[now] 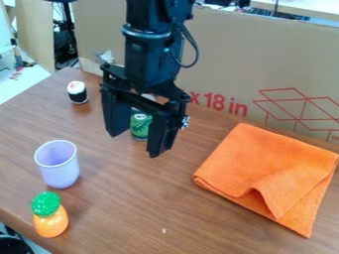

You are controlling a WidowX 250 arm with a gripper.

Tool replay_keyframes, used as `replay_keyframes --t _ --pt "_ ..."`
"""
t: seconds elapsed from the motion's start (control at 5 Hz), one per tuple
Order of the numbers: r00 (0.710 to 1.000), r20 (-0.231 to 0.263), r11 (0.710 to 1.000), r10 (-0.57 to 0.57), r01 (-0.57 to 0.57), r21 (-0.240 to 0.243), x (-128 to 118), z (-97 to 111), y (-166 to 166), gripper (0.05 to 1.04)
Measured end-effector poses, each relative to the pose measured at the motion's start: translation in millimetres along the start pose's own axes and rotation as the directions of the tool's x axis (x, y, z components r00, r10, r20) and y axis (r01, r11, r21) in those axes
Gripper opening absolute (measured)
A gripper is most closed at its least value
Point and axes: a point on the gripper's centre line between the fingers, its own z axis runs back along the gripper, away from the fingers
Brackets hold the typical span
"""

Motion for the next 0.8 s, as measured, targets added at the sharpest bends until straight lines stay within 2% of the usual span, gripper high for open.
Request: replay_keyframes --t 0.2,0.4,0.6,0.8 --pt "1.0 -0.024 1.0 -0.003 0.004 0.001 -1 -5 0 1.001" --pt "0.999 -0.013 0.999 -0.045 0.045 0.001 0 -7 13 1.001" --pt "1.0 0.004 1.0 0.008 -0.008 0.001 0 -9 37 1.001" --pt "0.998 0.035 0.996 0.051 -0.053 0.077 2 -16 57 1.001"
